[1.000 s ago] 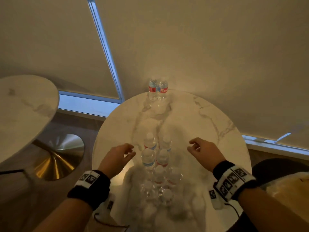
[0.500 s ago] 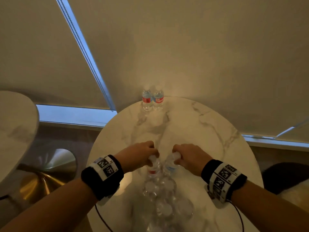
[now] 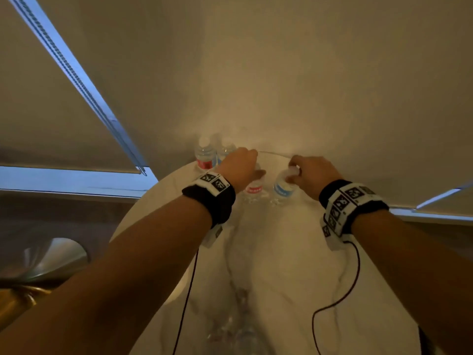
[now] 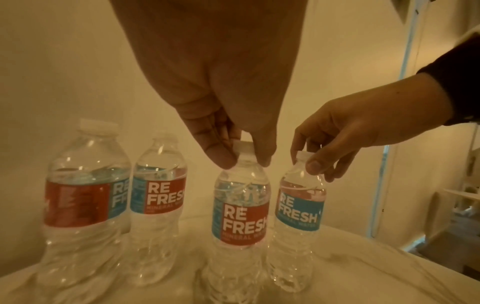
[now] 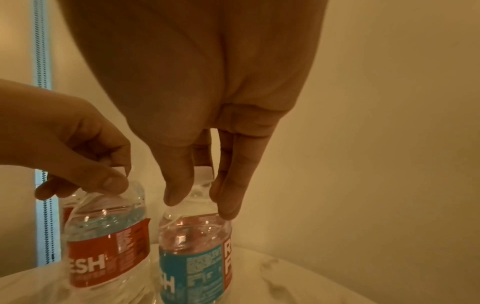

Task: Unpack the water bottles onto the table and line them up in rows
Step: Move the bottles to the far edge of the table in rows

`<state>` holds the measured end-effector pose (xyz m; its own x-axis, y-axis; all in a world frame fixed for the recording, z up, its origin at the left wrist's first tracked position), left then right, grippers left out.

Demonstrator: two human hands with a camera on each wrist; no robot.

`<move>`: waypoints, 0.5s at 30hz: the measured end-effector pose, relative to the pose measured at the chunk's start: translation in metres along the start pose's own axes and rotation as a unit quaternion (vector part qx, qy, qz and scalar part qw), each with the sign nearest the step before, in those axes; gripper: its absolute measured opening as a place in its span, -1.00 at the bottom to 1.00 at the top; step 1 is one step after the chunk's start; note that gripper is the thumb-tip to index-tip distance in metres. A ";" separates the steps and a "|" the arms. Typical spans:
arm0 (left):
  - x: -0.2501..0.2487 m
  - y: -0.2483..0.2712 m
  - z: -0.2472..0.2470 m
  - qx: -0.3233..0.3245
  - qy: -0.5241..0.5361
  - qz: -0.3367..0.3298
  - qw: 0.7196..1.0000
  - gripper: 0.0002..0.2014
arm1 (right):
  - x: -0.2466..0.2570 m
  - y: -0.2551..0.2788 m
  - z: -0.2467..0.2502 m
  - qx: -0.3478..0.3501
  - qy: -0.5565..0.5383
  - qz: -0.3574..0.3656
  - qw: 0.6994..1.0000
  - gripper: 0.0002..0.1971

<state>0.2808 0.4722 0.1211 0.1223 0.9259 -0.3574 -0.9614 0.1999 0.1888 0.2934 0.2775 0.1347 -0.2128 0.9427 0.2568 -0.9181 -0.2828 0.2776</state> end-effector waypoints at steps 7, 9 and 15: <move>0.014 -0.050 0.006 -0.024 -0.015 0.020 0.999 -0.55 | 0.002 -0.056 0.009 0.021 -0.015 0.050 0.998 -0.75; 0.017 -0.055 0.008 -0.033 -0.022 0.018 0.999 -0.56 | 0.006 -0.064 0.009 0.008 -0.016 0.073 0.997 -0.80; 0.029 -0.061 0.011 -0.052 -0.030 0.012 0.998 -0.59 | 0.016 -0.071 0.000 0.005 -0.083 0.126 0.988 -0.71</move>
<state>0.3459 0.4906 0.1096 0.1099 0.9483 -0.2977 -0.9842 0.1457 0.1006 0.3550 0.3128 0.1192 -0.3760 0.7997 0.4681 -0.8390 -0.5082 0.1945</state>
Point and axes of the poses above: each hand's wrist, its own y-axis away from the middle knuckle, its own z-axis out of the back of the hand, x = y × z, the point moved 1 cm from there along -y, towards the middle knuckle, and after that the axes turned 2 degrees about x, right-handed, at the moved point
